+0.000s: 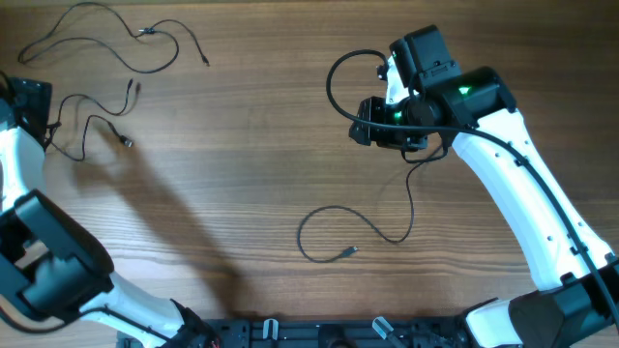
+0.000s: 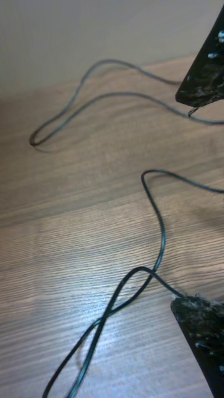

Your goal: Untangle cables

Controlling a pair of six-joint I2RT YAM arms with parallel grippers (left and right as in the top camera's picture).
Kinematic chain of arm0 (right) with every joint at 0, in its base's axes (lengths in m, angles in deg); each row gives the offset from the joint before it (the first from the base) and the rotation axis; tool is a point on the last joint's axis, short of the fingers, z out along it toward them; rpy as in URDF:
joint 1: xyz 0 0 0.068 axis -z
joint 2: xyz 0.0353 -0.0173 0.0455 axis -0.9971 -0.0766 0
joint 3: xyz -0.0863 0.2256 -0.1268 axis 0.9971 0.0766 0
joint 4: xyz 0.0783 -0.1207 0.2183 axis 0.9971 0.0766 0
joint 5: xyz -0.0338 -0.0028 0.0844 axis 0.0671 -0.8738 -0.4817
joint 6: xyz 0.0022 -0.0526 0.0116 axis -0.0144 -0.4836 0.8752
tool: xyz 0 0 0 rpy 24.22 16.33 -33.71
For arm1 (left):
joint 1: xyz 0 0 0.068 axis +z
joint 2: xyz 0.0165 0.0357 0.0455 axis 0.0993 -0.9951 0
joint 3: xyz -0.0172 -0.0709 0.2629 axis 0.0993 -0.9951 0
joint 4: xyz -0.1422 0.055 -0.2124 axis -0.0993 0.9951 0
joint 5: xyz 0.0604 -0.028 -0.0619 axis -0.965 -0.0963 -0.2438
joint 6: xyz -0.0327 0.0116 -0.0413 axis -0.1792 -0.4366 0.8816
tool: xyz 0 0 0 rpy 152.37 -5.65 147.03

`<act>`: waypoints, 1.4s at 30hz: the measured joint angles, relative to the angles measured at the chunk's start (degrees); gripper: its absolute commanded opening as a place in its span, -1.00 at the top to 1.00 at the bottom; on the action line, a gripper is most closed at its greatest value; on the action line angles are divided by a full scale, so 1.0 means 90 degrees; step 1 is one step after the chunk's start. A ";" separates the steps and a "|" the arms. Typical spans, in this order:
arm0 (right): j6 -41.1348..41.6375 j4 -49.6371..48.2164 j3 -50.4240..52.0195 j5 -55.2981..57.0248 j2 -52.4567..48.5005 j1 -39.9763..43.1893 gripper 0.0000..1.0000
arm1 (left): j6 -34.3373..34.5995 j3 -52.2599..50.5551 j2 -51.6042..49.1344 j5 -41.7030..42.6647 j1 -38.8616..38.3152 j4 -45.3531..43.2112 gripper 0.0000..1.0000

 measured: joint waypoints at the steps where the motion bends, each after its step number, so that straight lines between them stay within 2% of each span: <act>1: 0.0000 -0.0002 0.0000 0.0000 0.0000 0.0000 -0.11 | 0.0078 0.0002 0.0243 -0.0036 0.0000 0.0143 -1.00; 4: 0.0000 -0.0005 0.0000 0.0000 0.0000 0.0000 -0.11 | 0.0561 0.0177 0.0646 -0.0243 0.0000 0.1025 -1.00; 6: 0.0000 0.0056 0.0000 0.0000 0.0000 0.0000 -0.11 | 0.0899 0.0199 0.0517 -0.0767 0.0000 0.1515 -0.97; 10: 0.0000 0.0136 0.0036 0.0000 0.0000 0.0000 -0.11 | 0.0889 0.0197 -0.0313 -0.1231 0.0138 0.1156 -0.75; 11: 0.0000 0.0136 0.0046 0.0000 0.0000 0.0000 -0.12 | 0.0843 0.0189 -0.0522 -0.1256 0.0226 0.0947 -0.50; 12: 0.0000 0.0136 0.0051 0.0000 0.0000 0.0000 -0.12 | 0.0765 0.0185 -0.0651 -0.1287 0.0296 0.0704 -0.04; 13: 0.0000 0.0134 0.0058 0.0000 0.0000 0.0000 -0.12 | 0.0629 0.0168 -0.0719 -0.1316 0.0350 0.0442 0.33; 14: 0.0000 0.0143 0.0066 0.0000 0.0000 0.0000 -0.13 | 0.0444 0.0163 -0.0746 -0.1348 0.0389 0.0068 0.58; 17: 0.0029 0.0158 0.0070 0.0000 0.0000 0.0000 -0.14 | -0.0063 0.0165 -0.0746 -0.1076 0.0406 -0.0894 0.92; 19: 0.0080 0.0177 0.0070 0.0000 0.0000 0.0000 -0.13 | -0.0291 0.0134 -0.0753 -0.0483 0.0406 -0.1617 0.92; 20: 0.0102 0.0177 0.0070 0.0002 0.0000 0.0000 -0.14 | -0.0313 0.0148 -0.0760 -0.0240 0.0406 -0.1875 0.86; 21: 0.0124 0.0204 0.0070 0.0000 0.0000 0.0000 -0.14 | -0.0330 0.0151 -0.0758 -0.0044 0.0406 -0.2074 0.53; 22: 0.0136 0.0204 0.0070 0.0000 0.0000 0.0000 -0.15 | -0.0342 0.0151 -0.0758 0.0151 0.0403 -0.2159 -0.50; 23: 0.0148 0.0204 0.0070 0.0000 0.0000 0.0000 -0.15 | -0.0381 0.0158 -0.0758 0.0304 0.0403 -0.2057 -0.89; 24: 0.0172 0.0204 0.0070 0.0000 0.0000 0.0000 -0.15 | -0.0403 0.0168 -0.0758 0.0311 0.0403 -0.1853 -0.99; 30: 0.0243 0.0214 0.0070 0.0000 0.0000 0.0000 -0.14 | -0.0284 0.0194 -0.0758 -0.0058 0.0406 -0.0165 -0.99; 38: 0.0243 0.0168 0.0294 0.0000 0.0000 -0.0219 -0.21 | -0.0209 0.0219 -0.0758 0.0051 0.0039 -0.0097 -1.00; 42: 0.0267 -0.0017 0.0585 0.0000 0.0000 -0.0274 -0.22 | -0.0180 0.0736 -0.0568 0.0068 0.0034 0.0457 -1.00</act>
